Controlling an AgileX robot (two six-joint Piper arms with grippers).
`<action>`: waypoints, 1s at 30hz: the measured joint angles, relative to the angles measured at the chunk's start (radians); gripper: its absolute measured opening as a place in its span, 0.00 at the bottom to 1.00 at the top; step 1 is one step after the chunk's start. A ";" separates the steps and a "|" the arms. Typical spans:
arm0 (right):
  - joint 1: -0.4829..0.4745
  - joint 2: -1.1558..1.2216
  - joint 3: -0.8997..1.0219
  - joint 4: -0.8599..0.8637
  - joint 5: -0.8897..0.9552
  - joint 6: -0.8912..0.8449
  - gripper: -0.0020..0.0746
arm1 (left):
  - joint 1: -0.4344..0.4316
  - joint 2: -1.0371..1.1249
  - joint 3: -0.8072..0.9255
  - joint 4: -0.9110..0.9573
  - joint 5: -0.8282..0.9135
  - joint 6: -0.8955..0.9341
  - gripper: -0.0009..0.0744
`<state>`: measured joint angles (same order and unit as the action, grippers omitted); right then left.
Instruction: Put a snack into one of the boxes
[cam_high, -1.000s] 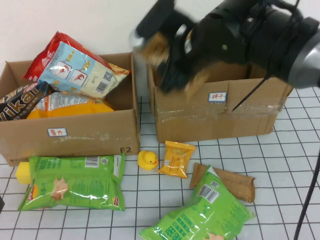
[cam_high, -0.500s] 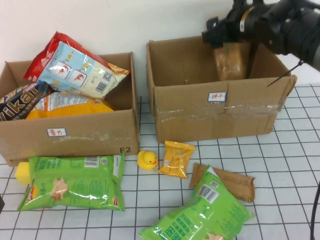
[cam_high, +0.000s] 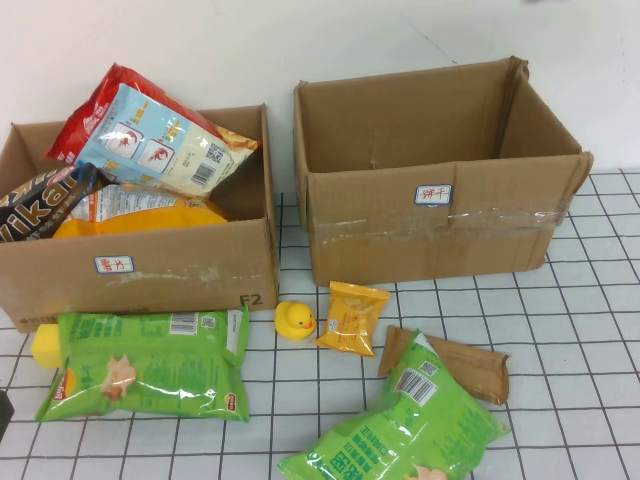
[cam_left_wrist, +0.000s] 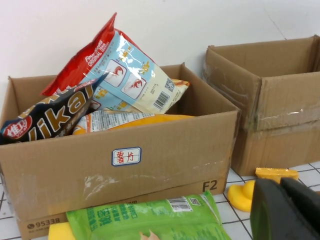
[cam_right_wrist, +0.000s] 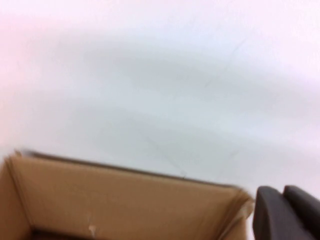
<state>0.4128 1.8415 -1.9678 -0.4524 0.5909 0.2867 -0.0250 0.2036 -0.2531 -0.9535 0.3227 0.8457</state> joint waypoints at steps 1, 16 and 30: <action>0.000 -0.036 0.007 0.012 0.011 -0.009 0.06 | 0.000 0.000 0.000 0.000 0.002 0.000 0.01; 0.000 -0.773 0.855 0.190 -0.369 -0.121 0.03 | 0.000 0.000 0.000 0.000 0.046 0.004 0.01; 0.000 -1.174 1.292 0.200 -0.319 -0.132 0.03 | 0.000 0.000 0.000 0.000 0.048 0.006 0.01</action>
<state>0.4128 0.6673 -0.6759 -0.2521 0.2721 0.1549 -0.0250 0.2036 -0.2531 -0.9535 0.3710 0.8516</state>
